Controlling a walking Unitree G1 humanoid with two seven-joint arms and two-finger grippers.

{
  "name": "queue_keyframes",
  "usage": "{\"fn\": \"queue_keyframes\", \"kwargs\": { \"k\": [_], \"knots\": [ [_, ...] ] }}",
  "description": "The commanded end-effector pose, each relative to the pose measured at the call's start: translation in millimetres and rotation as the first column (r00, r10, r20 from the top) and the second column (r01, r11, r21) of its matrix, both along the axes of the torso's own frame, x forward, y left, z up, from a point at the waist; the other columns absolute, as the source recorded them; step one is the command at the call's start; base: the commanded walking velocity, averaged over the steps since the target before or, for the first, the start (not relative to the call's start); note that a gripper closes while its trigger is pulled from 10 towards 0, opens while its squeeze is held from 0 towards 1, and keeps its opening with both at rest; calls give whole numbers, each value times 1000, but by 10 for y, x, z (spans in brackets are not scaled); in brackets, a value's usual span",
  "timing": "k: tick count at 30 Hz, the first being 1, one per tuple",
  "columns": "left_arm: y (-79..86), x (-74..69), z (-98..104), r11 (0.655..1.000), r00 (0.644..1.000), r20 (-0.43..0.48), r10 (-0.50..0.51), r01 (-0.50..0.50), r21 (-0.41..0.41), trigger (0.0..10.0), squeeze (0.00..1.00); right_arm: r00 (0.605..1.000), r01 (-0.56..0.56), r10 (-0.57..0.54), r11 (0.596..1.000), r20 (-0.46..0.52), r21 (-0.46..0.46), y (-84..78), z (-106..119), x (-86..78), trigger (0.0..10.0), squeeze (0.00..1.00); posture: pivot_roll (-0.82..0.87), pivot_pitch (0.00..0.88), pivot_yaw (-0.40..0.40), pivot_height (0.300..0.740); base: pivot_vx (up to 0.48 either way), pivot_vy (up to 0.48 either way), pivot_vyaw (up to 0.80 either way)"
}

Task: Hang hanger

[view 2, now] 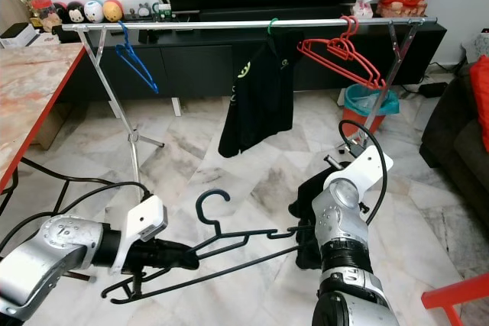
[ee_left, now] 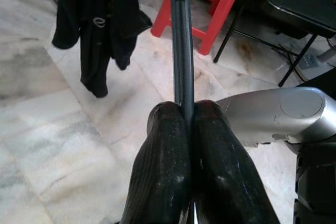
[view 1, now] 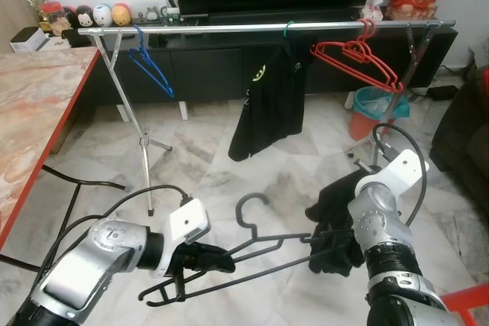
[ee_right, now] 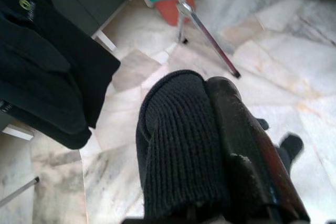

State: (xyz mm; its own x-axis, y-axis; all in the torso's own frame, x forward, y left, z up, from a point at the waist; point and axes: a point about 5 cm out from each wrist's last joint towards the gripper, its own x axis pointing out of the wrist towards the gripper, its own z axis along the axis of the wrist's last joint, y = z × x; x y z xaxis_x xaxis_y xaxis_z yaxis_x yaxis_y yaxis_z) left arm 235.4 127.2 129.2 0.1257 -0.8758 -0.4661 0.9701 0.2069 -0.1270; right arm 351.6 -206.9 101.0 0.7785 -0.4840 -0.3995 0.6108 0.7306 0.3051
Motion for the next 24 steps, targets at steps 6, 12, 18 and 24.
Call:
{"fn": "queue_keyframes", "kwargs": {
  "k": [6, 12, 18, 24],
  "knots": [
    [-108, -35, 63, 999, 999, 1, -39, 39, 6, 10000, 0, 997, -73, 73, 997, 22, 5, 199, 193, 163, 10000, 0, 58, 0, 2, 740, 0, 0, 0],
    [-61, 108, 38, 997, 996, 49, 71, -72, 33, 10000, 0, 990, -134, 133, 991, 38, 7, 319, 297, 228, 10000, 0, 56, 0, 3, 740, 0, 0, 0],
    [-95, 334, 5, 967, 962, 130, 241, -248, 48, 10000, 0, 985, -167, 166, 986, 38, 27, 389, 300, 237, 10000, 0, 55, 0, 3, 740, 0, 0, 0],
    [-131, 428, -20, 942, 933, 158, 323, -333, 42, 10000, 0, 982, -184, 182, 982, 41, 33, 409, 305, 237, 10000, 0, 54, 0, 3, 740, 0, 0, 0]
  ]
}}
